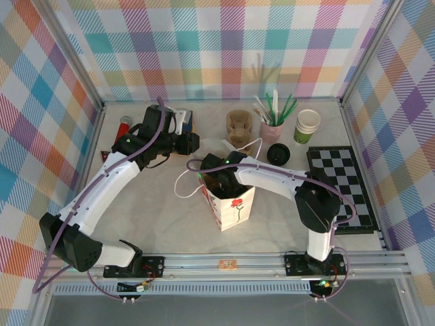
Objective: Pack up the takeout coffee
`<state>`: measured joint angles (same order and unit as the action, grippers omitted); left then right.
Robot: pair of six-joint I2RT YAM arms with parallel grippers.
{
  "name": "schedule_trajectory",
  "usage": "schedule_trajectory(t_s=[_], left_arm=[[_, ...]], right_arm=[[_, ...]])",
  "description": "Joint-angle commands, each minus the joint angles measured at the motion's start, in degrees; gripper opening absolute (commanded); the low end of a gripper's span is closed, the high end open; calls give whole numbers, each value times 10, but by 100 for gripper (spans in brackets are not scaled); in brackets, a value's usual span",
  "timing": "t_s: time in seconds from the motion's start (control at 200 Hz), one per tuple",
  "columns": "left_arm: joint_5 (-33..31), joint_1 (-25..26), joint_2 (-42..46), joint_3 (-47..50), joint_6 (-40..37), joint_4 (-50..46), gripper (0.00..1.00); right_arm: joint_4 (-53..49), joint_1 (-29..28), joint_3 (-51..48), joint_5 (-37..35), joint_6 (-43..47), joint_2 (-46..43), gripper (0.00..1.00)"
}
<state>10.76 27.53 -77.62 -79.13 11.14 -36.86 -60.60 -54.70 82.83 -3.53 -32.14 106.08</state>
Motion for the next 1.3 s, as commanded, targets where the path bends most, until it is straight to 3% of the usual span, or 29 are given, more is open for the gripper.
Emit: schedule_trajectory(t_s=[0.0,1.295], left_arm=[[-7,5,14,2,4,14,33],[-8,6,21,9,6,21,33]], right_arm=[[16,5,-17,3,3,17,36],[58,6,-46,-12,5,40,35]])
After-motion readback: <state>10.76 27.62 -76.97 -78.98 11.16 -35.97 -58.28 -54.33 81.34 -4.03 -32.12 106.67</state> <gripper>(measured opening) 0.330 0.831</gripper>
